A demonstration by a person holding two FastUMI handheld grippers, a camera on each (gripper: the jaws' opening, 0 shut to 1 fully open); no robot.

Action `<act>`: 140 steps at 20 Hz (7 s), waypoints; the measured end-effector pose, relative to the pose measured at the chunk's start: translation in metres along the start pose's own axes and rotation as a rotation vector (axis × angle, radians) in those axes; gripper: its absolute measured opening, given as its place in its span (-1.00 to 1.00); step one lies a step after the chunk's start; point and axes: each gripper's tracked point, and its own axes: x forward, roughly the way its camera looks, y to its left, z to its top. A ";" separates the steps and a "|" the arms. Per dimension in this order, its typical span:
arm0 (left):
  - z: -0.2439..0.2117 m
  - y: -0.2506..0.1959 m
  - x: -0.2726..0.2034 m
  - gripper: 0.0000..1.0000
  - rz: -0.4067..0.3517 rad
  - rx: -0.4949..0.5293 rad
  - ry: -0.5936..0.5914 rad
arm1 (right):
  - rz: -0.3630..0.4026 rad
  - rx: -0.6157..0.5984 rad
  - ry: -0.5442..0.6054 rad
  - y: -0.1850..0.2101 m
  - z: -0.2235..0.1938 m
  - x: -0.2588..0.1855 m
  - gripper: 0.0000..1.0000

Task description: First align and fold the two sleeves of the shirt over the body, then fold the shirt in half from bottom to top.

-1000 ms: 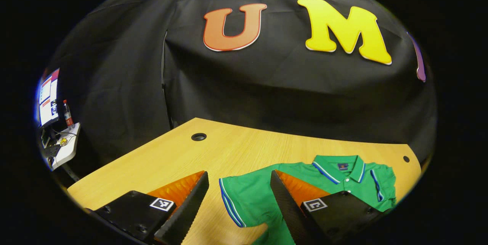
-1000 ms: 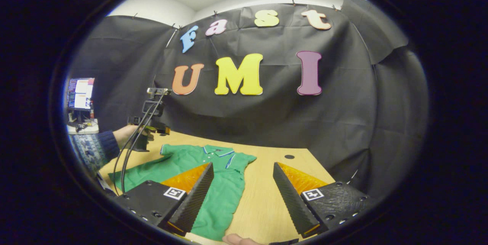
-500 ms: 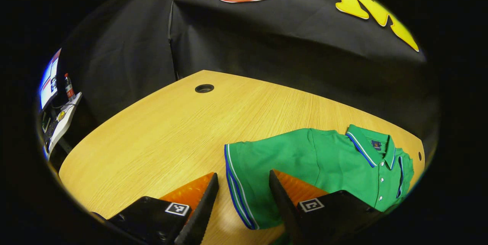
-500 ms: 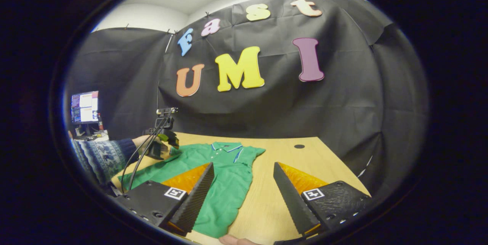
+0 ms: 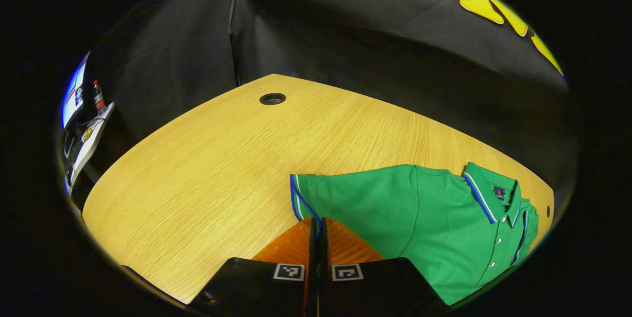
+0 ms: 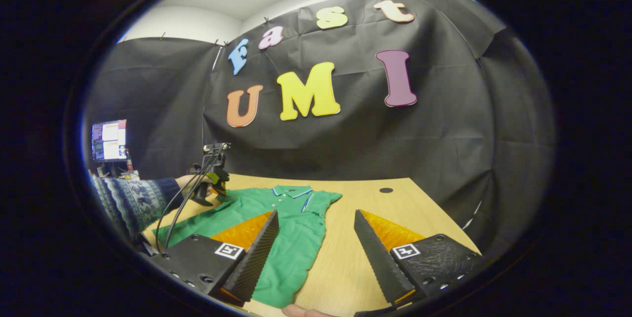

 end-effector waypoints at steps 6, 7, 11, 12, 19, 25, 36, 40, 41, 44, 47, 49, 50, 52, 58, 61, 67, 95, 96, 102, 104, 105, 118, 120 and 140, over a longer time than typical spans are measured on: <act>0.029 -0.042 -0.027 -0.86 -0.020 0.074 -0.092 | -0.046 -0.050 -0.010 -0.014 0.003 0.003 0.87; 0.034 -0.051 -0.031 -0.87 -0.021 0.100 -0.103 | -0.051 -0.051 -0.009 -0.015 0.003 0.002 0.88; 0.038 -0.104 -0.050 -0.87 -0.081 0.183 -0.137 | -0.060 -0.017 -0.004 -0.021 0.002 0.002 0.87; 0.035 -0.121 -0.054 -0.87 -0.103 0.202 -0.138 | -0.067 -0.013 -0.004 -0.023 0.002 0.002 0.88; 0.024 -0.198 -0.096 1.00 -0.205 0.310 -0.196 | -0.152 -0.027 0.029 -0.042 -0.003 -0.008 0.82; 0.031 -0.188 -0.171 1.00 -0.287 0.247 -0.262 | -0.147 -0.027 0.025 -0.024 0.003 -0.011 0.87; -0.021 -0.067 -0.315 1.00 -0.399 0.219 -0.544 | -0.135 -0.044 -0.031 0.021 0.026 -0.026 0.87; -0.061 -0.015 -0.335 1.00 -0.349 0.230 -0.579 | -0.133 -0.023 0.004 0.035 0.017 -0.033 0.87; -0.073 -0.006 -0.336 1.00 -0.350 0.233 -0.567 | -0.143 -0.014 0.013 0.035 0.012 -0.037 0.87; -0.098 0.026 -0.331 1.00 -0.307 0.230 -0.553 | -0.133 0.009 0.066 0.045 -0.013 -0.038 0.87; -0.121 0.046 -0.313 1.00 -0.286 0.243 -0.544 | -0.139 0.004 0.128 0.044 -0.044 -0.038 0.87; -0.145 0.055 -0.292 1.00 -0.268 0.260 -0.489 | -0.143 0.006 0.170 0.046 -0.068 -0.035 0.87; -0.157 0.056 -0.284 1.00 -0.267 0.269 -0.453 | -0.147 0.012 0.192 0.046 -0.080 -0.034 0.87; -0.180 0.054 -0.273 1.00 -0.281 0.286 -0.412 | -0.159 0.008 0.221 0.046 -0.099 -0.034 0.88; -0.216 0.064 -0.241 1.00 -0.257 0.295 -0.320 | -0.128 -0.037 0.295 0.060 -0.140 -0.030 0.88; -0.224 0.067 -0.234 1.00 -0.274 0.277 -0.292 | -0.151 -0.042 0.314 0.056 -0.149 -0.033 0.88; -0.225 0.064 -0.234 1.00 -0.290 0.277 -0.305 | -0.180 -0.034 0.362 0.047 -0.168 -0.039 0.92; -0.110 0.011 -0.241 -0.85 -0.401 0.278 -0.394 | -0.022 -0.134 0.247 0.075 -0.053 0.065 -0.99; -0.094 0.005 -0.240 -0.86 -0.407 0.274 -0.413 | -0.026 -0.131 0.241 0.073 -0.042 0.076 -0.96; -0.018 -0.032 -0.223 -0.86 -0.421 0.271 -0.483 | -0.046 -0.109 0.207 0.059 0.005 0.140 -0.99; 0.001 -0.044 -0.209 -0.85 -0.416 0.283 -0.488 | -0.053 -0.113 0.206 0.054 0.015 0.164 -0.99; 0.010 -0.051 -0.204 -0.86 -0.417 0.286 -0.490 | -0.057 -0.119 0.206 0.051 0.020 0.177 -0.99; 0.092 -0.132 -0.067 -0.84 -0.408 0.297 -0.393 | -0.160 -0.105 0.282 0.000 0.008 0.371 -1.00; 0.097 -0.142 -0.047 -0.84 -0.404 0.293 -0.386 | -0.170 -0.094 0.300 -0.009 -0.007 0.394 -1.00; 0.040 -0.150 0.014 1.00 -0.356 0.164 -0.199 | -0.282 -0.123 0.393 -0.053 -0.041 0.401 0.91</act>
